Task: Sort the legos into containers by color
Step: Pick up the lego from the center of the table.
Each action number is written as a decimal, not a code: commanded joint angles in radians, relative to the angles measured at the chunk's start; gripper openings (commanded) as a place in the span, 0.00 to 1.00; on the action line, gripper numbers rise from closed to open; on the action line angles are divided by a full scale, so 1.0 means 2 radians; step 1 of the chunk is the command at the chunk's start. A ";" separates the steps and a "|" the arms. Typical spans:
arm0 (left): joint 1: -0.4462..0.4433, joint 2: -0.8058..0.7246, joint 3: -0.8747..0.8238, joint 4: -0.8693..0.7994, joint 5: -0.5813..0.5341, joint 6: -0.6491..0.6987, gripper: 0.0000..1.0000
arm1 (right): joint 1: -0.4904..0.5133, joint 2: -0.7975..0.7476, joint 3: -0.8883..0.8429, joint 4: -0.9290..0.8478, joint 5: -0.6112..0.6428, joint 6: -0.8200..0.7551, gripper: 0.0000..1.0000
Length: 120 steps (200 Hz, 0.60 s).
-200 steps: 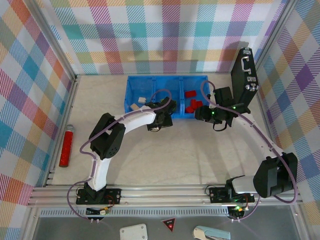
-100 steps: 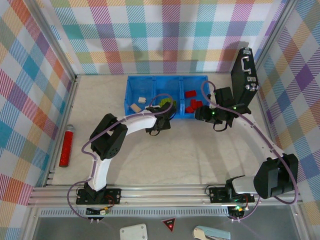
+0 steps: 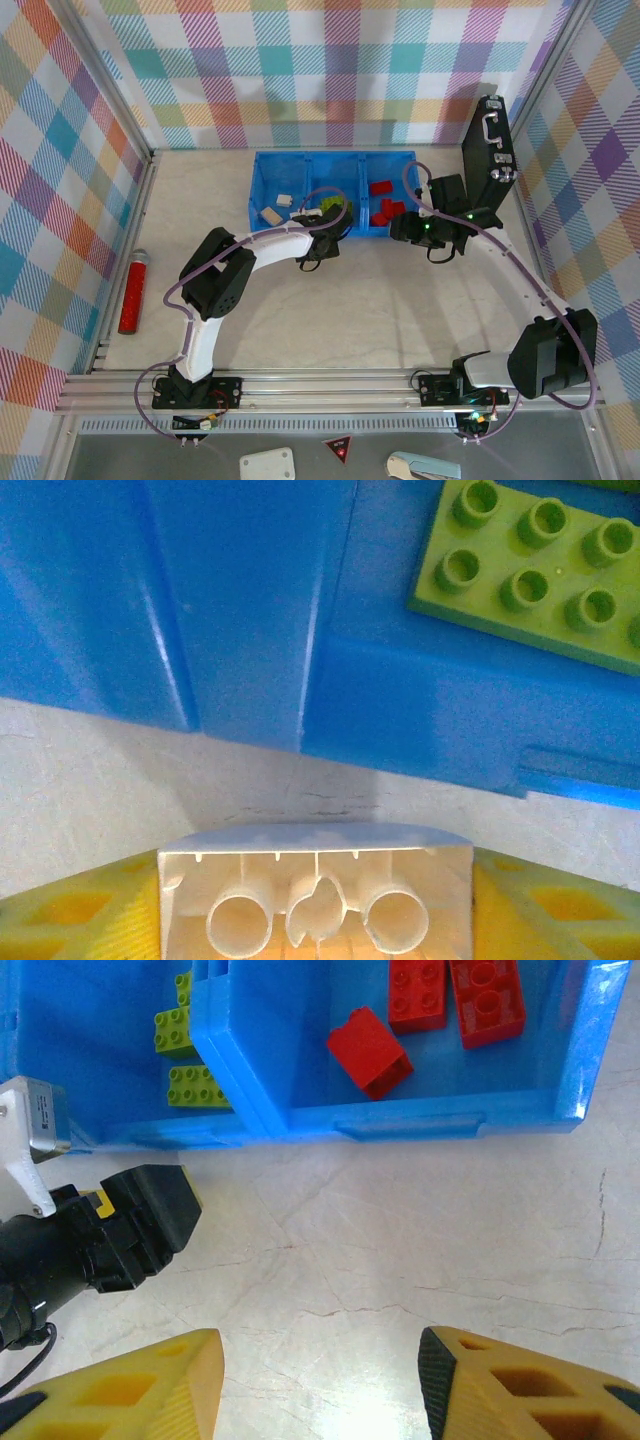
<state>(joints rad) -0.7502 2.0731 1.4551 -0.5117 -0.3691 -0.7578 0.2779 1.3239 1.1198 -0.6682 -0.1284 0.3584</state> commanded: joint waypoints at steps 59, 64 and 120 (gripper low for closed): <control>-0.004 -0.053 -0.039 -0.002 -0.016 0.015 0.67 | 0.000 -0.025 -0.004 -0.016 -0.001 0.001 0.55; -0.005 -0.059 -0.042 -0.003 -0.017 0.017 0.66 | 0.000 -0.025 -0.004 -0.016 -0.001 0.001 0.55; 0.012 -0.120 -0.087 0.000 -0.004 0.020 0.66 | 0.000 -0.035 -0.004 -0.023 0.001 0.004 0.55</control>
<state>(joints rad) -0.7460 1.9083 1.3178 -0.4957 -0.3763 -0.7357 0.2779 1.2877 1.1198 -0.6861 -0.1280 0.3588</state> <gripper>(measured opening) 0.666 0.550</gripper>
